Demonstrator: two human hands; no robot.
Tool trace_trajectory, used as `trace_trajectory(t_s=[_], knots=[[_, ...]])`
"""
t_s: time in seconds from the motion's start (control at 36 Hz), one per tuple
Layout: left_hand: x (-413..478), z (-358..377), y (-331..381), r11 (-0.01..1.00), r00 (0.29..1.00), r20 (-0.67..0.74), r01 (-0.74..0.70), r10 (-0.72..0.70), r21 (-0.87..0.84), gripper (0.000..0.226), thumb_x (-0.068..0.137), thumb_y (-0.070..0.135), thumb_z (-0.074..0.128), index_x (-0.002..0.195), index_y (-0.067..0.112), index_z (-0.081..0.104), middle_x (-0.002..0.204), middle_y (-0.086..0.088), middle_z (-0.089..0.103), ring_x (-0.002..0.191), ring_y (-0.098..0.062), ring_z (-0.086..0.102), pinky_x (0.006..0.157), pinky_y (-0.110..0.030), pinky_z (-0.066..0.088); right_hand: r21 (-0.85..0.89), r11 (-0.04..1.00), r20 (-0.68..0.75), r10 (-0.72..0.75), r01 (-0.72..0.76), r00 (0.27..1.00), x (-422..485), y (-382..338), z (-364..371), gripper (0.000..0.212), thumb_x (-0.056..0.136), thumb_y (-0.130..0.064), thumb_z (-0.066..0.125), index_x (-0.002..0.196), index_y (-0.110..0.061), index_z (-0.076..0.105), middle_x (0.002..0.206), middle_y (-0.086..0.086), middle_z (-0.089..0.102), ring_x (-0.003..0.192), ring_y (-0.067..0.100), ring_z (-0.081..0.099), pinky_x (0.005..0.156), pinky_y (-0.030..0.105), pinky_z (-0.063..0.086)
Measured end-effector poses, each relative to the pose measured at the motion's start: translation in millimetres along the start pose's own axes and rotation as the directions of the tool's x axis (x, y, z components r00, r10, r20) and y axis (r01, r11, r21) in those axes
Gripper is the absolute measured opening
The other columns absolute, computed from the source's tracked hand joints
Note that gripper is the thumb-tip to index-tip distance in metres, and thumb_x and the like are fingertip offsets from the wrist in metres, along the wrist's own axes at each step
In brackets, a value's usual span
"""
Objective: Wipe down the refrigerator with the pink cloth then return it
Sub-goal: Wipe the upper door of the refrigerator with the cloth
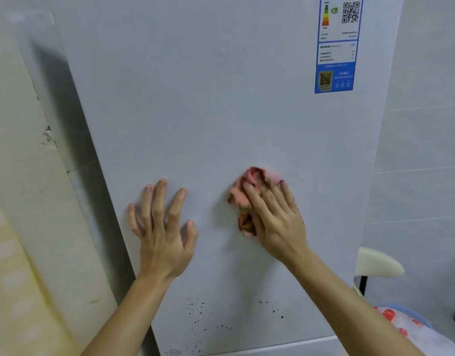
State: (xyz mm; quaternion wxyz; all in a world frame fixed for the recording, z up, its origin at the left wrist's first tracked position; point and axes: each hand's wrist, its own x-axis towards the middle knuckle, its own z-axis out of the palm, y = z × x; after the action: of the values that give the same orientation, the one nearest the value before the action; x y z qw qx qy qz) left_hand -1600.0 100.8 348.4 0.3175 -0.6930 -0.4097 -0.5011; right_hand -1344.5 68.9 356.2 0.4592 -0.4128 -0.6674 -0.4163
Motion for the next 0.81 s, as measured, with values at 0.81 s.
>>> trace_trajectory(t_s=[0.81], knots=[[-2.7,-5.3,-21.5,0.998,0.997,-0.058,0.043,-0.045,-0.047,0.057,0.096,0.020,0.046,0.153,0.016,0.042,0.167,-0.015,0.031,0.159,-0.032,0.020,0.126,-0.062,0.008,-0.003,0.995,-0.086,0.103,-0.104,0.991,11.3,14.8,-12.9,0.046,0.106,-0.029,0.052,0.150,-0.014,0.054,0.152,0.013,0.054,0.144,0.033,0.049,0.127,0.048,0.021]])
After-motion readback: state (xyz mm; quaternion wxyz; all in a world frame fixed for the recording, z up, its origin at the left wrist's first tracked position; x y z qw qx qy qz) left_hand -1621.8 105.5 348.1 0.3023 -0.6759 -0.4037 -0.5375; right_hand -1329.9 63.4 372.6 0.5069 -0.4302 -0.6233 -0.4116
